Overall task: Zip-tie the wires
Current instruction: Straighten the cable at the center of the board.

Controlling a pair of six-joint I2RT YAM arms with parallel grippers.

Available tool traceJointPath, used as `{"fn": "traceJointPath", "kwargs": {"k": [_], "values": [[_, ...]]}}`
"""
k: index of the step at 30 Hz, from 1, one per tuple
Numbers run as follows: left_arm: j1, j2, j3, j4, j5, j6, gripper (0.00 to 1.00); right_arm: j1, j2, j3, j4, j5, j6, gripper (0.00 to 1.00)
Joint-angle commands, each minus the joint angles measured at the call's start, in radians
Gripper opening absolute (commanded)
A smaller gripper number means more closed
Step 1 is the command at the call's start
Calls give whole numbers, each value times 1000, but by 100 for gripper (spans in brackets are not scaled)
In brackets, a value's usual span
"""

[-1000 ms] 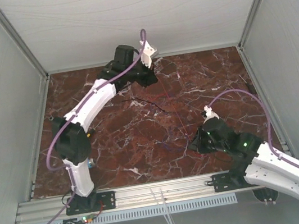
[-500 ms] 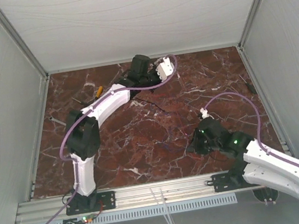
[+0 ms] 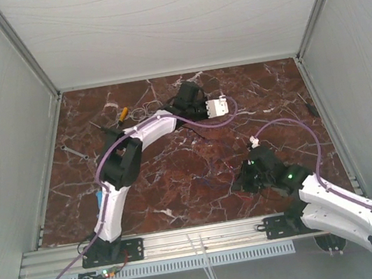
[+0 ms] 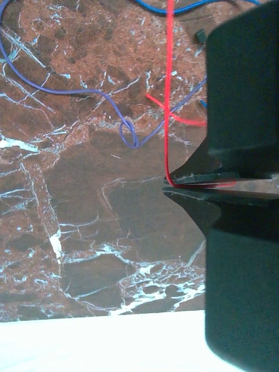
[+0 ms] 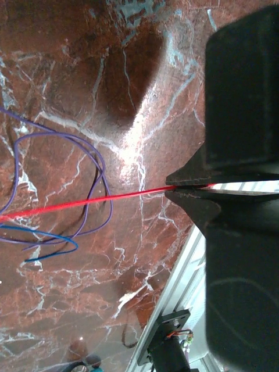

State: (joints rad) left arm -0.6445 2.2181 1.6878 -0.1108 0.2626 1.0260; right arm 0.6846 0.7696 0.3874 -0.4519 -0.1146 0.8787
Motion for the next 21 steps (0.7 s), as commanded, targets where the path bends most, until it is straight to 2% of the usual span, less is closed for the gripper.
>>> {"fn": "traceJointPath", "kwargs": {"k": [1,11,13,16,20,21], "values": [[0,58,94,70,-32,77,5,-12,9,-32,12,-60,3,0],[-3,55,51,4,2,90,26,-14,1,-71,18,-87,24,0],[-3,49,39,2,2,92,27,-14,0,-78,23,-88,29,0],[-3,37,30,-4,4,93,38,-14,2,-84,36,-87,32,0],[-3,27,29,-30,7,104,46,-16,17,-83,60,-83,32,0],[-3,25,29,-41,12,109,51,-16,23,-81,68,-82,31,0]]}}
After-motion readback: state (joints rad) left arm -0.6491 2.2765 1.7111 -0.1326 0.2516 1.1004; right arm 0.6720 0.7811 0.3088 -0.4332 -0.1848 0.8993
